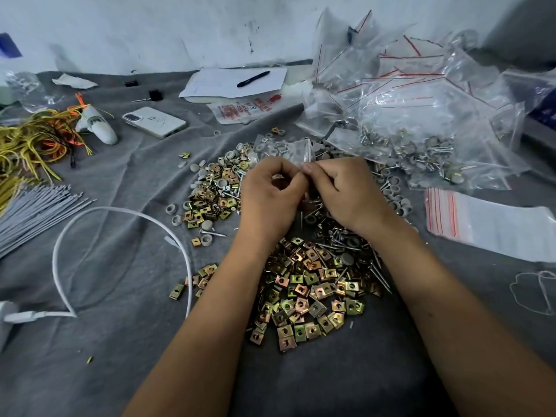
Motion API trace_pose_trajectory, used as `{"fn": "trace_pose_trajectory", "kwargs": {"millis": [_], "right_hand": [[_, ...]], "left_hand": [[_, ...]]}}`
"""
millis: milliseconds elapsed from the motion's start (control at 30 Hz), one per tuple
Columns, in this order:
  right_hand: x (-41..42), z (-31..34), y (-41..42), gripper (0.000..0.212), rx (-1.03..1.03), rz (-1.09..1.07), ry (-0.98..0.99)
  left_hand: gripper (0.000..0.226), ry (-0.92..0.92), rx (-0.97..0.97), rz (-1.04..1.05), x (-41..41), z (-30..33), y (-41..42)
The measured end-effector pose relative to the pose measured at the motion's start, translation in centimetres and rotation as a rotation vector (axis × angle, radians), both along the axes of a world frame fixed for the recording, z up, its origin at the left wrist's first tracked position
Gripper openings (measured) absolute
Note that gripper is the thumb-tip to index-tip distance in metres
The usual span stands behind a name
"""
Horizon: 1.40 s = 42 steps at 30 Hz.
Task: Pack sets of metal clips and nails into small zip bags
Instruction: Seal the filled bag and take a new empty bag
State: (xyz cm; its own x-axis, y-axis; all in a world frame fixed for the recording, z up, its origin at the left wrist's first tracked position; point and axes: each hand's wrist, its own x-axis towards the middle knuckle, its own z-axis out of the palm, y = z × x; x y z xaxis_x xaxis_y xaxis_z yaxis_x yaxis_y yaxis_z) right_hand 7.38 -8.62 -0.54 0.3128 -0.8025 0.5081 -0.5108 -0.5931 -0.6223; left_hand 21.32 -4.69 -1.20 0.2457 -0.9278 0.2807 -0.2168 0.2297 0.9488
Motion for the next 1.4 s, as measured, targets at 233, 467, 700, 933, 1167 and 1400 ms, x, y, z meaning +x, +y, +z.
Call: {"fn": "trace_pose_trajectory", "kwargs": {"millis": [233, 467, 700, 933, 1167, 1400], "right_hand": [[0.1, -0.2, 0.1, 0.042, -0.059, -0.093, 0.021], [-0.5, -0.4, -0.1, 0.037, -0.051, -0.285, 0.113], [-0.3, -0.1, 0.2, 0.031, -0.155, -0.169, 0.099], [-1.3, -0.4, -0.6, 0.024, -0.096, -0.357, 0.046], [-1.1, -0.5, -0.7, 0.027, -0.029, -0.09, -0.071], [-2.5, -0.5, -1.2, 0.018, 0.099, 0.018, 0.433]], "left_hand": [[0.02, -0.262, -0.198, 0.247, -0.2, 0.3, 0.1], [0.016, -0.385, -0.295, 0.356, 0.9, 0.5, 0.2], [0.025, -0.419, -0.17, 0.236, 0.4, -0.3, -0.1], [0.02, -0.477, -0.327, 0.331, 1.4, 0.3, 0.1], [0.017, -0.597, -0.45, 0.189, 1.5, 1.0, 0.7], [0.008, -0.519, -0.531, 0.599, 2.7, 1.2, 0.8]]}}
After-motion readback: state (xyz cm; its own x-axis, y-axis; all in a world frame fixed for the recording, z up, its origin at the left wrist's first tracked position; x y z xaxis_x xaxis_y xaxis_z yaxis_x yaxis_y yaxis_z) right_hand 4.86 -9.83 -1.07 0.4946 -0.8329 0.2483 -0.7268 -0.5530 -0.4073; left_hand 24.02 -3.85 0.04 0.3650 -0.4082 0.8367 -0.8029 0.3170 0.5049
